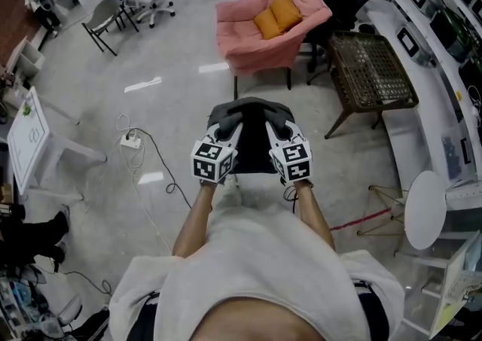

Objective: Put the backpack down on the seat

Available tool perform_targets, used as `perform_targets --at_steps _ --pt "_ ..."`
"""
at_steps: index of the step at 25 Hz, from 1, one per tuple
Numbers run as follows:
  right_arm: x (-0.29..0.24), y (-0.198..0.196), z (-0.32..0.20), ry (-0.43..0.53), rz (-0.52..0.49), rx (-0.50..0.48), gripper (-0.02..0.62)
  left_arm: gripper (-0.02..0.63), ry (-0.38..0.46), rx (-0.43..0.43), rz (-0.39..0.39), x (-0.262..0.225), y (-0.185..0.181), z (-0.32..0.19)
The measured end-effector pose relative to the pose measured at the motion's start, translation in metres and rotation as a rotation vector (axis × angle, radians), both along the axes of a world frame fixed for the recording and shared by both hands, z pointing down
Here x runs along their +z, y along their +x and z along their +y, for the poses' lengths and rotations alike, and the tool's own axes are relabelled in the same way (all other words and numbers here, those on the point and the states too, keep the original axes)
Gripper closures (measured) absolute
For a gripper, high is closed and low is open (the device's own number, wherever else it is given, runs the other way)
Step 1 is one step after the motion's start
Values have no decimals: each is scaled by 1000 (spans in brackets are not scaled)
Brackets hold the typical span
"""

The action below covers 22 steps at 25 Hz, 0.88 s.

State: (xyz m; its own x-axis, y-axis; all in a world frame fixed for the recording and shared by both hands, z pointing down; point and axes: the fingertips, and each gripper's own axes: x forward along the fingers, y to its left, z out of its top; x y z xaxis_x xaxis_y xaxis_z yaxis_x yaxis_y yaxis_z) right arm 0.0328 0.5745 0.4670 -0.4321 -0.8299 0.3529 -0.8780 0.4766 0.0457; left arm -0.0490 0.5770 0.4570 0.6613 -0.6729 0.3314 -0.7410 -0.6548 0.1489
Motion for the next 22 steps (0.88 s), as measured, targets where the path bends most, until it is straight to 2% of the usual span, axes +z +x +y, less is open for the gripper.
perform_targets --at_steps 8,16,22 --pt "13 3 -54 -12 11 8 568 575 -8 7 6 13 4 -55" --pt "14 3 -144 -15 22 27 568 575 -1 31 7 14 3 -147" --pt "-4 -5 -219 3 26 47 568 575 12 59 14 -3 -5 -223"
